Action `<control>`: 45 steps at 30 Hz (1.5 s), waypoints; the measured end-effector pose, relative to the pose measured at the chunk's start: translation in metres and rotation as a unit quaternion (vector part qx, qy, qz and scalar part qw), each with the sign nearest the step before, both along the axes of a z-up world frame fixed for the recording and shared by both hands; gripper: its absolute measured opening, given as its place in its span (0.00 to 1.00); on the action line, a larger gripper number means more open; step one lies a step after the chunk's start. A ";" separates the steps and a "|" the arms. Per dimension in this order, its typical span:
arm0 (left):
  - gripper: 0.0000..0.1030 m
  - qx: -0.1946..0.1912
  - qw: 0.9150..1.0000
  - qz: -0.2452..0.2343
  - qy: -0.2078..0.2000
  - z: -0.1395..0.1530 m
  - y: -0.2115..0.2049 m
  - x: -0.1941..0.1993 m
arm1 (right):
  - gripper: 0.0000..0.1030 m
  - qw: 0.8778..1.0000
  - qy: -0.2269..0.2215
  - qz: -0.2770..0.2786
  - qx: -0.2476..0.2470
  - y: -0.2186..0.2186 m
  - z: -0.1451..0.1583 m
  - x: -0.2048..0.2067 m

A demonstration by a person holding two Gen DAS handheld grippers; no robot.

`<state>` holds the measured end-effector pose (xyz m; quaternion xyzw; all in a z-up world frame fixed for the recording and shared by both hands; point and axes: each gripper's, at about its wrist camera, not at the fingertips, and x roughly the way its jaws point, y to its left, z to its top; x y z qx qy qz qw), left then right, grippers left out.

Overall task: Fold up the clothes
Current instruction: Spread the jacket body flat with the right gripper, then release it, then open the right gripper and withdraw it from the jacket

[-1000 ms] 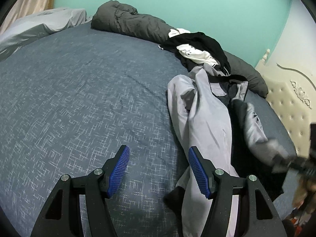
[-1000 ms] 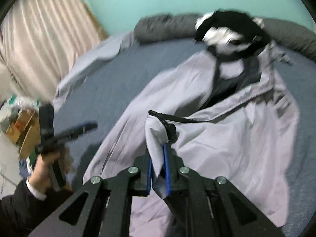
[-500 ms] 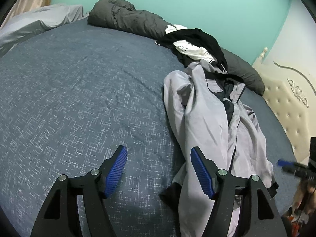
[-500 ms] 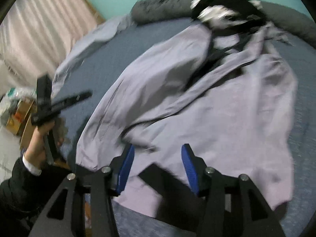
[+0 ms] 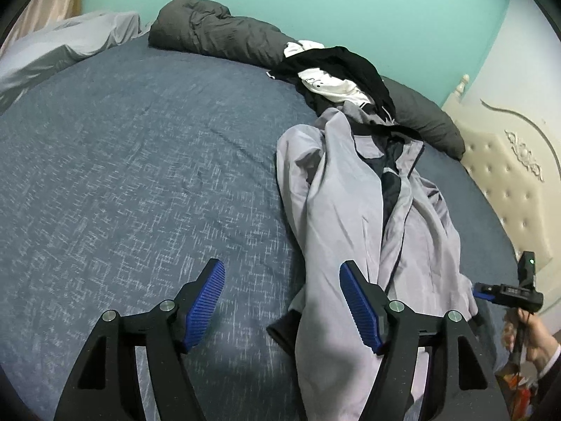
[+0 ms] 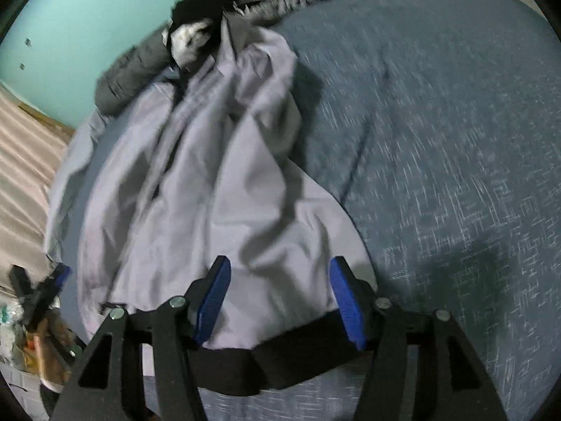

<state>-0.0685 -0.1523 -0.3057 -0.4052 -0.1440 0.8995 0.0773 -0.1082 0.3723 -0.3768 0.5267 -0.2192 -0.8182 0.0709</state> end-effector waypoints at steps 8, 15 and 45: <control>0.71 -0.044 0.999 -0.006 -0.005 0.014 0.005 0.013 | 0.59 0.996 -0.048 0.046 0.055 -0.008 -0.031 -0.017; 0.72 -0.054 0.998 -0.012 -0.008 0.017 0.015 0.016 | 0.17 0.993 -0.029 0.079 0.087 -0.021 -0.025 -0.012; 0.72 -0.069 0.997 0.006 -0.027 0.011 0.005 0.014 | 0.05 0.938 0.069 -0.103 0.323 0.221 0.157 -0.018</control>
